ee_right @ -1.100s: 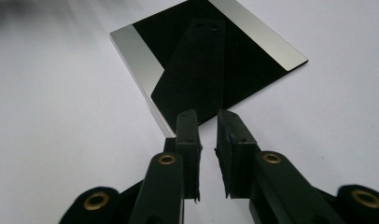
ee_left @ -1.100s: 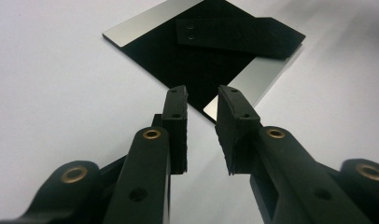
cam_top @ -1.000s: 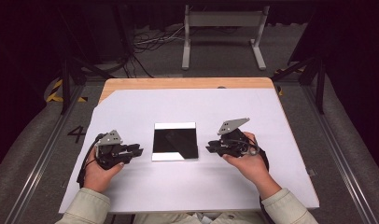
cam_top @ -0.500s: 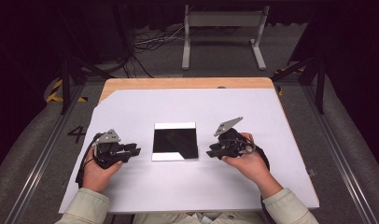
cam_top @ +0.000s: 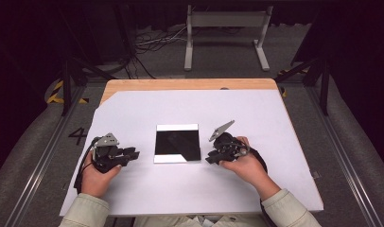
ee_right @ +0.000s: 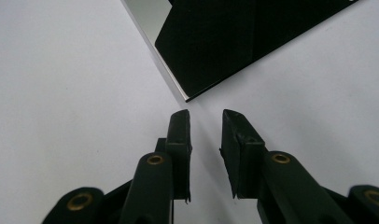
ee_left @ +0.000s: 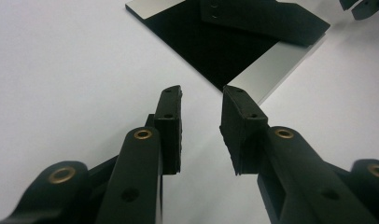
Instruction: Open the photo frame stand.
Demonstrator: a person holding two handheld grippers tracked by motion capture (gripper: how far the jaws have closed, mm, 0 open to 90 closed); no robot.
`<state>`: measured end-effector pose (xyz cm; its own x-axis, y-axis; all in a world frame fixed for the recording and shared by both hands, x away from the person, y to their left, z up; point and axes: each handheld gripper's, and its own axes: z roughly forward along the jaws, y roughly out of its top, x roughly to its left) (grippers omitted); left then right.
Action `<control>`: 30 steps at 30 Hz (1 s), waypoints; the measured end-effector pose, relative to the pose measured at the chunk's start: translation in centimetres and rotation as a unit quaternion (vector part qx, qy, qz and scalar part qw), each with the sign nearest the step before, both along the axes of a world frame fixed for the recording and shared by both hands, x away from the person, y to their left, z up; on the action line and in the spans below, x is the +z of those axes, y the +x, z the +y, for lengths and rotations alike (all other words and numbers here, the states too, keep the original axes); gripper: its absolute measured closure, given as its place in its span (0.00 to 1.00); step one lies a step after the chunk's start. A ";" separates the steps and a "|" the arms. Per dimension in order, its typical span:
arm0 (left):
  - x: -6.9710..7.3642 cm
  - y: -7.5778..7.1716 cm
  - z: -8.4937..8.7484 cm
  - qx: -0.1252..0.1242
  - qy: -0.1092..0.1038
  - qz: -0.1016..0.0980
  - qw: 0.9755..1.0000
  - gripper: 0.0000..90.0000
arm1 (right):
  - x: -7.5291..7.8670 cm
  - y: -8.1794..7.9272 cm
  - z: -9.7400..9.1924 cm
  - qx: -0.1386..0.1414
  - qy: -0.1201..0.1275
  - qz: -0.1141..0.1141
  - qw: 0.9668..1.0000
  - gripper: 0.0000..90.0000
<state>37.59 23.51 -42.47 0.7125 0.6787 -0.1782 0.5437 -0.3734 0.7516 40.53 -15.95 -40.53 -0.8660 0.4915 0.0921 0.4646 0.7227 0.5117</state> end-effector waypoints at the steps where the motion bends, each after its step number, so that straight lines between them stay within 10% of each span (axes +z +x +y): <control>1: 0.0 0.0 0.0 0.000 0.000 0.000 1.000 0.77 | -0.1 0.0 0.1 0.000 -0.001 0.000 1.000 0.81; 30: -0.4 0.3 -0.3 -0.001 0.004 0.004 1.000 0.77 | -1.6 0.5 2.3 0.020 -0.032 0.002 0.999 0.91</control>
<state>37.91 23.19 -42.87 0.7124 0.6788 -0.1782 0.5484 -0.3799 0.7450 41.03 -13.65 -42.08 -0.8851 0.4610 0.0648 0.4361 0.7726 0.4614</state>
